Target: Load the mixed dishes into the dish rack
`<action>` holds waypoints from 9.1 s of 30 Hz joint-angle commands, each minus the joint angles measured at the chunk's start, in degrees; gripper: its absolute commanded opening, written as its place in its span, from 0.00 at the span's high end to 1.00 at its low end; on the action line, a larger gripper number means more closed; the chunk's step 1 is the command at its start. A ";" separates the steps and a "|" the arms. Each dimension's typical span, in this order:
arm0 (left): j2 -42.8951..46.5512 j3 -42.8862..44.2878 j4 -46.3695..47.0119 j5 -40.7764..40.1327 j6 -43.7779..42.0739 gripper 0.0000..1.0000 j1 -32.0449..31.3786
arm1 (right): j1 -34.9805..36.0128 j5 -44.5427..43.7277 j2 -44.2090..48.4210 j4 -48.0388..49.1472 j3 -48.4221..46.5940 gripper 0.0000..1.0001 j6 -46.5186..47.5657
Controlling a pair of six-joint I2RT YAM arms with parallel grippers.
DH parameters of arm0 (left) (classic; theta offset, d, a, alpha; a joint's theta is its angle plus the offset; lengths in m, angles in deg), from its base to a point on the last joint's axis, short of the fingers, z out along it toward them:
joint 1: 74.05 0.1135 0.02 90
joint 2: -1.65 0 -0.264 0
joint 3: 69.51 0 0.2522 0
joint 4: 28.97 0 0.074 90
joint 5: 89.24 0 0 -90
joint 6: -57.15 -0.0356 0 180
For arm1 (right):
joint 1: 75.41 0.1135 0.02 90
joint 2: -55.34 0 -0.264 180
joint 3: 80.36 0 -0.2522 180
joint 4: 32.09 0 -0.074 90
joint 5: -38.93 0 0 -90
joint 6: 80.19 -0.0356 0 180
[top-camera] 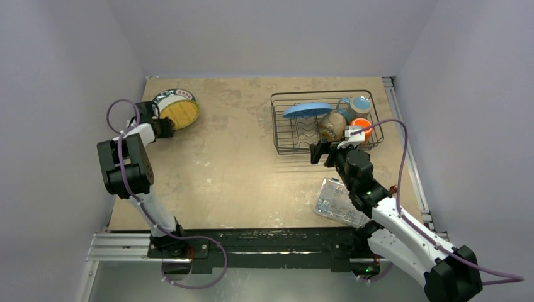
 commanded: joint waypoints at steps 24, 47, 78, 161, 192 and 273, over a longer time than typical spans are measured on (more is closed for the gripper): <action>32.01 -9.55 19.06 23.51 -28.74 1.00 -13.88 | 0.23 12.85 -0.24 -16.86 -14.82 0.01 -8.79; 41.27 -0.17 4.12 45.05 -70.46 1.00 -47.05 | -0.40 47.09 -2.67 -25.65 -31.01 0.03 1.47; 51.58 -1.28 -7.73 -12.27 -74.43 0.14 -51.42 | -0.39 16.92 -5.40 -28.20 -38.07 1.00 27.73; 42.26 1.52 -10.17 0.28 -68.04 0.18 -51.29 | -2.02 11.50 -54.20 -41.01 -71.39 1.00 92.96; 41.29 1.80 -10.46 1.49 -67.41 0.18 -51.07 | -2.79 2.13 -57.43 -30.31 -66.70 0.77 82.03; 38.28 2.43 -10.92 5.70 -64.44 0.18 -48.86 | -6.14 8.86 -29.01 -14.33 -39.58 0.01 25.19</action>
